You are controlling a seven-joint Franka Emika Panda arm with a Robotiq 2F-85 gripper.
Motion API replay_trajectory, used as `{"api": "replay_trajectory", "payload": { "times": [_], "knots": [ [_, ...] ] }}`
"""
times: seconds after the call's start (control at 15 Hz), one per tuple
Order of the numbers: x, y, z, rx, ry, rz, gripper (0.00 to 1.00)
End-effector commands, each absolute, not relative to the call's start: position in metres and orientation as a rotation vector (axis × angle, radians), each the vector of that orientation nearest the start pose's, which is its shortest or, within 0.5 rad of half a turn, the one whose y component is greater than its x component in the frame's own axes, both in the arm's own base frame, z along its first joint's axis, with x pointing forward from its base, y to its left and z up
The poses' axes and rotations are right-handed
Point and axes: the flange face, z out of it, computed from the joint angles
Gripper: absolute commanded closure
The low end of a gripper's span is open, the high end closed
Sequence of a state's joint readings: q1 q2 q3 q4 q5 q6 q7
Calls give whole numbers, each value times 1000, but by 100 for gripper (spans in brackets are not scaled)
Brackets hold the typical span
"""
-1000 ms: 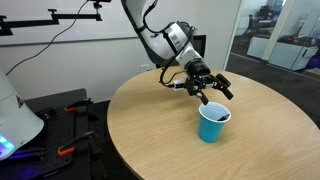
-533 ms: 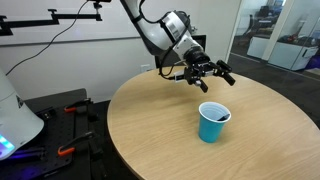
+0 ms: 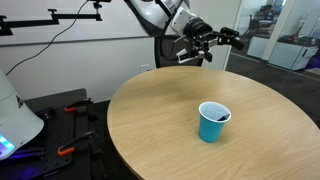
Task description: Put the pen into the cup.
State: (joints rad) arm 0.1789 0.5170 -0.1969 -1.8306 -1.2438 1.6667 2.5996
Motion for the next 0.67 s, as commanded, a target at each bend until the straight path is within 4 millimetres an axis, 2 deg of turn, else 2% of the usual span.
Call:
{"api": "replay_trajectory", "payload": {
  "times": [0.0,0.07,0.2,0.6],
  "knots": [
    [609,-93,291,1050,-1638,1200,0],
    [610,-91,300,1043,-1646,1213,0],
    [609,-88,307,1041,-1651,1222,0],
    [606,-89,303,1043,-1643,1215,0]
  ]
}}
